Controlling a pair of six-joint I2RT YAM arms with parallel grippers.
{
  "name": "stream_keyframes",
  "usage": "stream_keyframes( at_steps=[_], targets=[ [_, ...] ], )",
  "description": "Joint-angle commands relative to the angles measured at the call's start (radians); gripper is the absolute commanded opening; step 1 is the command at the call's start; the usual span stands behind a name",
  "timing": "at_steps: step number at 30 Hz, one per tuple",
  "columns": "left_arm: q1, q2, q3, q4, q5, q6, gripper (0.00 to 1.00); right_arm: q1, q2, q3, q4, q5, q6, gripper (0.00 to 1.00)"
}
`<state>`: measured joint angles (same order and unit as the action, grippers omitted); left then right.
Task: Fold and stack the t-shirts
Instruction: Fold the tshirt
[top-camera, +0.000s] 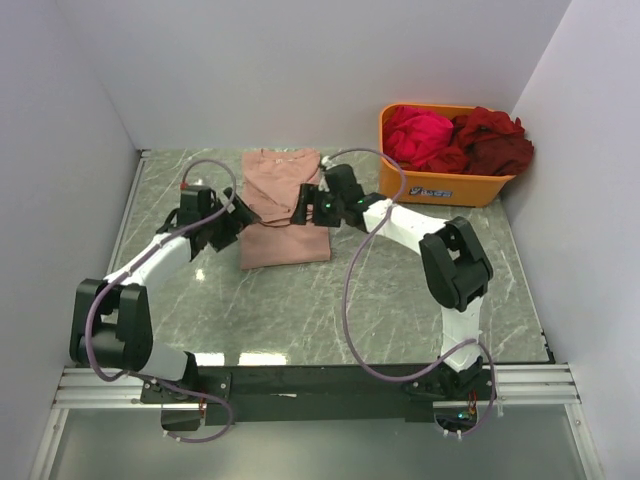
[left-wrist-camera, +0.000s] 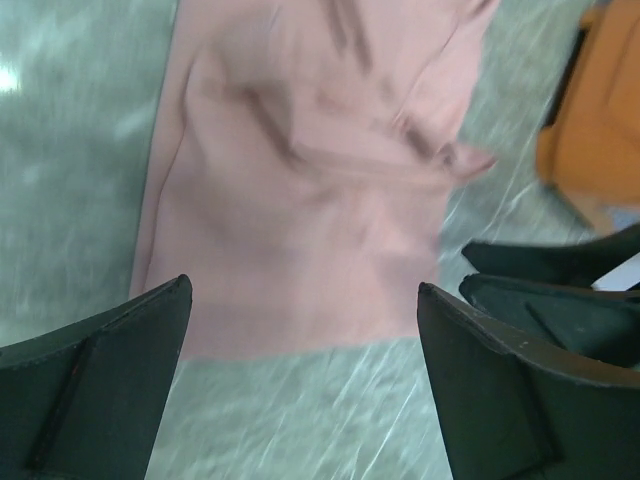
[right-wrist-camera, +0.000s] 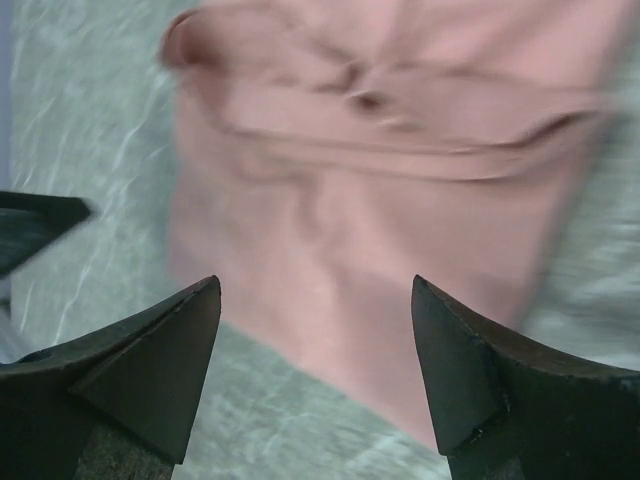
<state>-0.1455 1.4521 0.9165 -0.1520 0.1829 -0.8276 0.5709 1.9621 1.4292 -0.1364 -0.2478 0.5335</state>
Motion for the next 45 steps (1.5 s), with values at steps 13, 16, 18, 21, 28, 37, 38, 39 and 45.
stream_keyframes(
  at_steps=[13, 16, 18, 21, 28, 37, 38, 39, 45],
  targets=[
    [-0.003, -0.017, -0.239, 0.134, 0.122, -0.056, 0.99, 0.084, 0.191, 0.111, 0.133, 0.047, 0.071, 0.83],
    [-0.005, 0.037, -0.216, 0.128, 0.121, -0.047, 0.99, 0.083, 0.233, 0.152, 0.165, 0.082, 0.08, 0.83],
    [-0.005, 0.053, -0.212, 0.124, 0.107, -0.044, 1.0, 0.081, 0.259, 0.207, 0.162, 0.117, 0.091, 0.83],
    [-0.005, 0.074, -0.215, 0.124, 0.092, -0.038, 1.0, 0.076, 0.326, 0.313, 0.144, 0.174, 0.097, 0.83],
    [-0.003, 0.123, -0.211, 0.112, 0.073, -0.03, 0.99, 0.041, 0.504, 0.626, 0.038, 0.17, 0.149, 0.83],
    [-0.003, 0.054, -0.219, 0.058, 0.035, -0.025, 0.99, -0.023, 0.393, 0.697, 0.092, 0.156, 0.074, 0.85],
    [-0.005, 0.047, -0.222, 0.055, 0.035, -0.025, 0.99, -0.031, 0.373, 0.679, 0.09, 0.15, 0.069, 0.85],
    [-0.003, 0.025, -0.226, 0.054, 0.032, -0.027, 0.99, -0.048, 0.321, 0.653, 0.112, 0.139, 0.065, 0.85],
    [-0.003, -0.058, -0.237, 0.002, -0.023, -0.022, 1.0, -0.063, 0.066, 0.355, 0.144, 0.111, 0.029, 0.85]
  ],
)
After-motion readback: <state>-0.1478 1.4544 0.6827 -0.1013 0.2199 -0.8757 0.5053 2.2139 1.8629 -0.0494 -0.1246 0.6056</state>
